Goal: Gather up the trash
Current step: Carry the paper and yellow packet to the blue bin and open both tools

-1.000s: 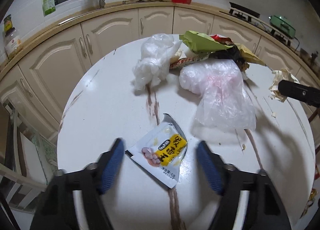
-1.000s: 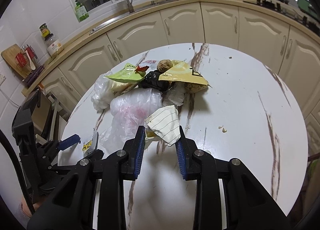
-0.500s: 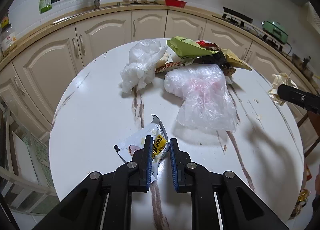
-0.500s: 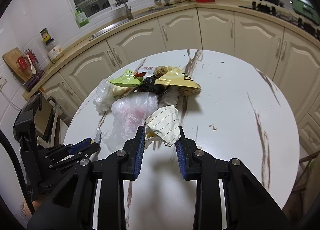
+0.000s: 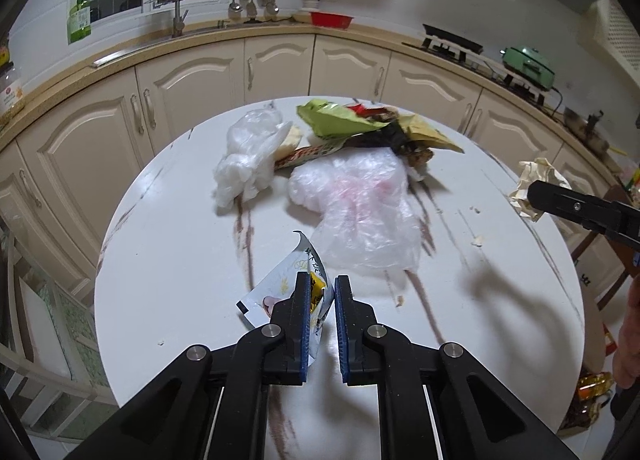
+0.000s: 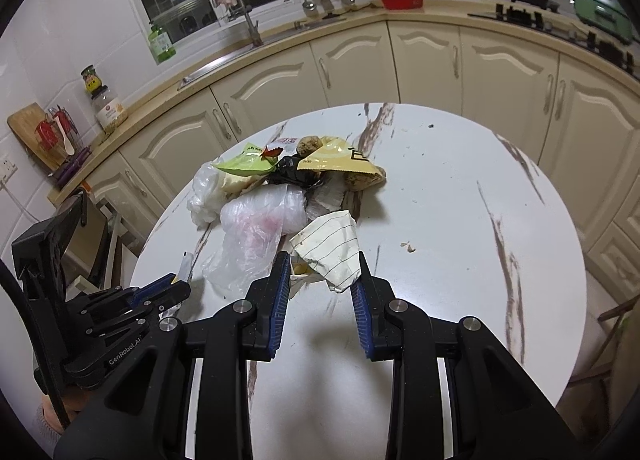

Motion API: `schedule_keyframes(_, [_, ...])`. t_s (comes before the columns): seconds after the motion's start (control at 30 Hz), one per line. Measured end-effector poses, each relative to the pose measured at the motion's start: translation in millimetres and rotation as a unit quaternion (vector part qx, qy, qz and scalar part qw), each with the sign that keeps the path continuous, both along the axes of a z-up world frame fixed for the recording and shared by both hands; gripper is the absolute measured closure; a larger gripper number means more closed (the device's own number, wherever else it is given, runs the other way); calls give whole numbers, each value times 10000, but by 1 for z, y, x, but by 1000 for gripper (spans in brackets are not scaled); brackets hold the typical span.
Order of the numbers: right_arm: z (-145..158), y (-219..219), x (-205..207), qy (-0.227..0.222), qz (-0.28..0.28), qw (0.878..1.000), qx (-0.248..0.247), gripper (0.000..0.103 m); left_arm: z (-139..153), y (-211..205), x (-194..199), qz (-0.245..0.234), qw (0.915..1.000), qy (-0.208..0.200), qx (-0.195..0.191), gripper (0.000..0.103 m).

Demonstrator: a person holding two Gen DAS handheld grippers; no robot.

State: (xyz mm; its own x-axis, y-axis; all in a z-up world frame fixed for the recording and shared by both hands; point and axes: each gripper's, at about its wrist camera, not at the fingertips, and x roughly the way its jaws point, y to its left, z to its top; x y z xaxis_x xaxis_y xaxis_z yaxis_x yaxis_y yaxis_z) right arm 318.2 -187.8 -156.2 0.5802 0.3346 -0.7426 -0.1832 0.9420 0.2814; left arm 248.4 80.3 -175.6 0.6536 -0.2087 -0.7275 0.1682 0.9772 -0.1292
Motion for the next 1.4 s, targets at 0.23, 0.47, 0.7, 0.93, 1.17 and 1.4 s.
schedule_keyframes(0.23, [11,-22,-10,-136,-199,9997,16,75,27,-25,-13,-241,9993,-280,-28,96])
schedule_keyframes(0.47, [33,-67,-26,-404,-601,9974,-6,75,71,-72,-24,-737,9943,-773,-10,96])
schedule_keyframes(0.7, [54,-137,-50,-661,-1279,9895,-135,75,99,-160,-25,-1712,9790,-1101,-135,96])
schedule_keyframes(0.93, [47,-240,-81,-536,-2282,9719,-194,75,83,-273,-15,-2745,9579,-763,-361,96])
schedule_keyframes(1.17, [-14,-335,-97,106,-3001,9538,-21,75,29,-378,1,-3380,9406,73,-300,96])
schedule_keyframes(1.4, [-111,-399,-87,980,-3267,9390,433,75,-37,-456,40,-3498,9302,1111,-49,96])
